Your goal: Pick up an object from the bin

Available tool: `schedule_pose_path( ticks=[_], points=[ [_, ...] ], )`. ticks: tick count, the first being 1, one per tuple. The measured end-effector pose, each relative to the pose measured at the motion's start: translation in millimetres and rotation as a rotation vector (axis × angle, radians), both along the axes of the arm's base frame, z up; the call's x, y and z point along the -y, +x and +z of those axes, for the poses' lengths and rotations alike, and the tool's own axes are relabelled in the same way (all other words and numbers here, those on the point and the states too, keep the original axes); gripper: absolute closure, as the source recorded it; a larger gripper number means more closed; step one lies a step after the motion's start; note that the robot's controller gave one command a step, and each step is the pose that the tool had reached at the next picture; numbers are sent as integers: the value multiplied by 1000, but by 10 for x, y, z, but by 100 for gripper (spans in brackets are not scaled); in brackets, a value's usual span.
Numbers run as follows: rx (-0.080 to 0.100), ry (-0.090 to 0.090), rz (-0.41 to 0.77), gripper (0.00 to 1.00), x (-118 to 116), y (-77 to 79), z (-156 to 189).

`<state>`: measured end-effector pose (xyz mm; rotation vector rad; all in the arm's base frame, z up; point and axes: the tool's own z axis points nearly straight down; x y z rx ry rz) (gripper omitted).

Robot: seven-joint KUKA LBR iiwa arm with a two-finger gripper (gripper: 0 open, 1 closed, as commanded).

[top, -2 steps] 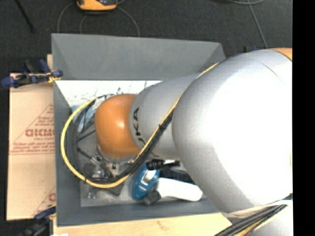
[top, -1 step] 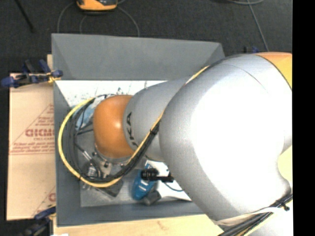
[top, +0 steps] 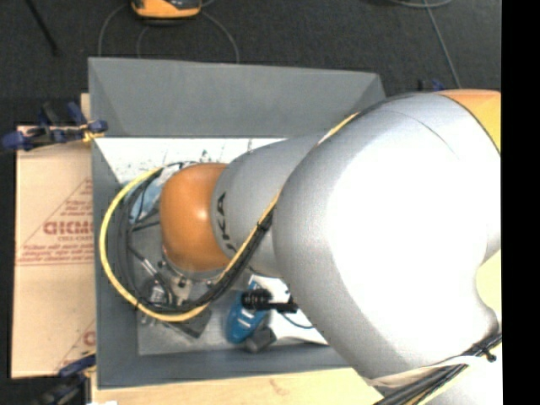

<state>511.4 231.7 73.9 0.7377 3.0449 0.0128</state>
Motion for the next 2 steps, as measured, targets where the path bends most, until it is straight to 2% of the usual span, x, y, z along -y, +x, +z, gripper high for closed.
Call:
schedule_pose_path(
  ticks=[2],
  points=[
    [-10, -5, -1, 100, 15, -14, 185]
  ],
)
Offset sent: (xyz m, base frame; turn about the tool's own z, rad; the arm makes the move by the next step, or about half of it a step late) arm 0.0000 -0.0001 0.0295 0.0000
